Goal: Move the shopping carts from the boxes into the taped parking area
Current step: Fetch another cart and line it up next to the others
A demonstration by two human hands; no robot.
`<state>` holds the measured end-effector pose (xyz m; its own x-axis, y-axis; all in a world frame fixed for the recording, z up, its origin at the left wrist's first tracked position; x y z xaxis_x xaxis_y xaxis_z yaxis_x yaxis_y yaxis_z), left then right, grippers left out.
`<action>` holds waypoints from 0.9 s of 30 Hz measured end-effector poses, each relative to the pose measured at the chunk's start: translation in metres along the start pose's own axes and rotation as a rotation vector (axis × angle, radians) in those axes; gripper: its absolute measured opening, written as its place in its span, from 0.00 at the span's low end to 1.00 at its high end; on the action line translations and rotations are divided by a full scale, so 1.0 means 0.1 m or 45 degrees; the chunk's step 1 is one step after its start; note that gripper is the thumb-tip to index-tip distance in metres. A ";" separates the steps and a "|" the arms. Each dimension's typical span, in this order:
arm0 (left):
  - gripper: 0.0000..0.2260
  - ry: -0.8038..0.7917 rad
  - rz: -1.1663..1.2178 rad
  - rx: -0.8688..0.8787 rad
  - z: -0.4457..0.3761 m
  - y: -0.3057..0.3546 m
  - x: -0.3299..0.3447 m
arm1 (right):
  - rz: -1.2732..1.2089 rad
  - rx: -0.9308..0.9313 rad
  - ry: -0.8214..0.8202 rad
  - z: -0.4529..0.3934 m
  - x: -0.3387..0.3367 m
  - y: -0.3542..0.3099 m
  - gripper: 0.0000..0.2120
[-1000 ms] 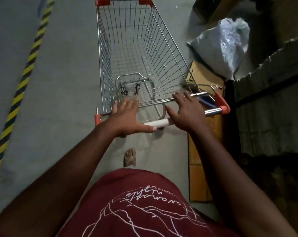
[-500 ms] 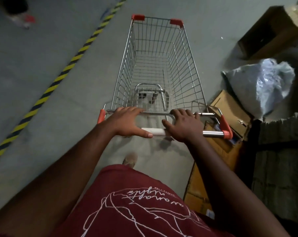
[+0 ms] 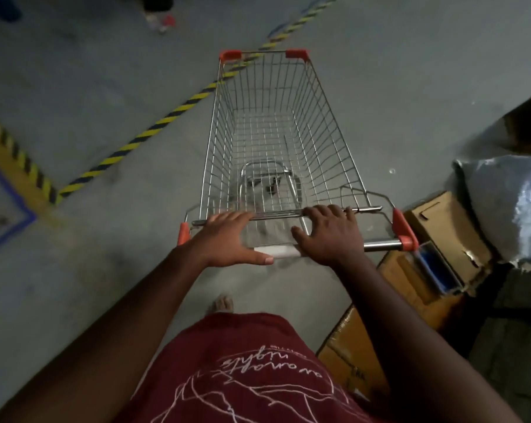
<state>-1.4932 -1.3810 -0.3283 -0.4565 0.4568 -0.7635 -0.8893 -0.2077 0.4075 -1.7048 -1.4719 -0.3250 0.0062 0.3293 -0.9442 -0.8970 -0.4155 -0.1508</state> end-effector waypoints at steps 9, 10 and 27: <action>0.54 0.074 0.148 -0.255 1.22 -0.30 0.61 | 0.048 -0.232 -0.015 0.67 0.32 -0.64 0.32; 0.54 0.092 0.158 -0.272 1.35 -0.35 0.67 | 0.058 -0.254 -0.017 0.74 0.35 -0.73 0.31; 0.52 0.297 0.367 -0.558 3.95 -1.09 1.62 | 0.223 -0.714 -0.165 2.38 1.07 -2.53 0.35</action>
<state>-1.4589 -0.9425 -0.2986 -0.6318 0.1359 -0.7631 -0.6338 -0.6573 0.4077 -1.5825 -1.1295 -0.3180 -0.2064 0.3017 -0.9308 -0.5093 -0.8454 -0.1611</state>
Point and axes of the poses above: each hand's wrist, its own z-axis away from the middle knuckle, its own x-axis out of the palm, y = z × x, the point moved 5 cm from there along -z, towards the middle knuckle, and after that the axes turned 1 degree about -y, right-handed, at the moved point
